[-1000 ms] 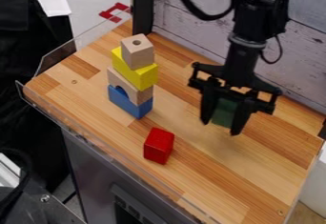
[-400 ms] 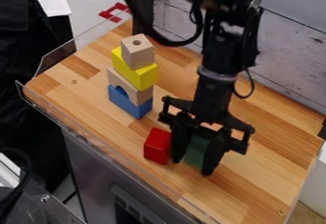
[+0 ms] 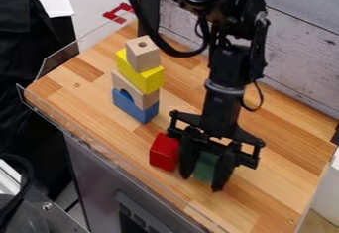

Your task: Put the green cube to the right side of the red cube

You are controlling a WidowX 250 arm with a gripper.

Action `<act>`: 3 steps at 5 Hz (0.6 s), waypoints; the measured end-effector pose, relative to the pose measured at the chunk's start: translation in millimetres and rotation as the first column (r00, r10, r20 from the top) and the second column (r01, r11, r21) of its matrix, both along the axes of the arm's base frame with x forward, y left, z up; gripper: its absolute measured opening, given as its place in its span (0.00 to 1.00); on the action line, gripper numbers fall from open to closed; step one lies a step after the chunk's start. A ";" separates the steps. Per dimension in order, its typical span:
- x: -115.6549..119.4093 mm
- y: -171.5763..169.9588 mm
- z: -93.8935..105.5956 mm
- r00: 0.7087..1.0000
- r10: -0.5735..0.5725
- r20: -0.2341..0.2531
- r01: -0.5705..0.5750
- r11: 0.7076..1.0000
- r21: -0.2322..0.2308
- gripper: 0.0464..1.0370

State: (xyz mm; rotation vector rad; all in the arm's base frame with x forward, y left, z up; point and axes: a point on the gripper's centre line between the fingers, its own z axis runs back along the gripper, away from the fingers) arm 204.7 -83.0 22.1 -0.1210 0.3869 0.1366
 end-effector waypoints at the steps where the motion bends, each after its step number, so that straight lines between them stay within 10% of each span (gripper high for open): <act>1: -0.3 0.0 -6.9 1.000 -0.002 -0.019 0.002 1.000 0.003 0.48; 2: 1.4 -0.5 -7.9 1.000 -0.001 -0.013 0.001 1.000 0.002 0.53; 3: -1.5 -0.1 -11.1 0.999 -0.001 -0.036 0.001 1.000 0.005 0.84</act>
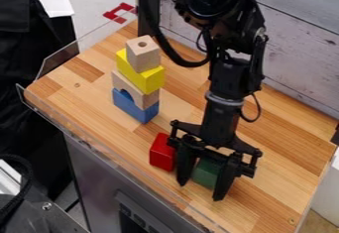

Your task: Put the green cube to the right side of the red cube

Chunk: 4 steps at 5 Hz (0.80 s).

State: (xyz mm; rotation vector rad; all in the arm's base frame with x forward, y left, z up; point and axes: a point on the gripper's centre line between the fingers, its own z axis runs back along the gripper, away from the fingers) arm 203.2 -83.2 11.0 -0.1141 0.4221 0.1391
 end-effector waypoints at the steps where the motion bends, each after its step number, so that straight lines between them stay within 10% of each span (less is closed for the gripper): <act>1: -2.8 2.6 5.1 1.000 0.028 0.012 -0.028 0.999 0.016 0.97; 2: 10.7 10.6 52.2 0.983 0.059 0.176 -0.069 0.997 0.047 0.97; 4: 51.9 14.8 109.6 0.960 0.003 0.281 -0.034 0.994 0.105 0.96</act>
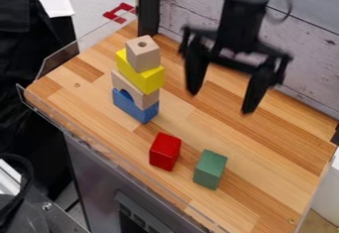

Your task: Put the green cube to the right side of the red cube

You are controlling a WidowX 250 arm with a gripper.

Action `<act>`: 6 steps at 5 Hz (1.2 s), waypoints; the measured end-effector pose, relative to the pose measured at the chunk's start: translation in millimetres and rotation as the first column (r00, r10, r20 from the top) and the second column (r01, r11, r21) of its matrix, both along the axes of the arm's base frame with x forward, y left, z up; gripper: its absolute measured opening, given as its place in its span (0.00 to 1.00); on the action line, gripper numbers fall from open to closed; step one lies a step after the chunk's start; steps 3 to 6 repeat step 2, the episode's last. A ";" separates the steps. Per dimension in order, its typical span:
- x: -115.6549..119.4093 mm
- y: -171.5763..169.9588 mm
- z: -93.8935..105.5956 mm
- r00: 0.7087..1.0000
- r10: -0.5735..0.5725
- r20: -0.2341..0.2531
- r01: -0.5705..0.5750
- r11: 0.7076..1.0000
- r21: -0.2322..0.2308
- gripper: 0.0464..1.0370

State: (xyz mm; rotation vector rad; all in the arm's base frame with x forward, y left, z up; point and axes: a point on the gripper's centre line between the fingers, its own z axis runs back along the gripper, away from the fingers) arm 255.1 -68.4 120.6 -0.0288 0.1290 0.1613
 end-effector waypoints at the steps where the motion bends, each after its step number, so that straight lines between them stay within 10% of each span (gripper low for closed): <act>1: 19.8 0.5 -13.6 1.000 -0.023 0.008 0.023 1.000 -0.005 0.96; 6: 37.7 4.5 -36.2 0.999 0.035 0.002 -0.035 0.999 -0.015 0.96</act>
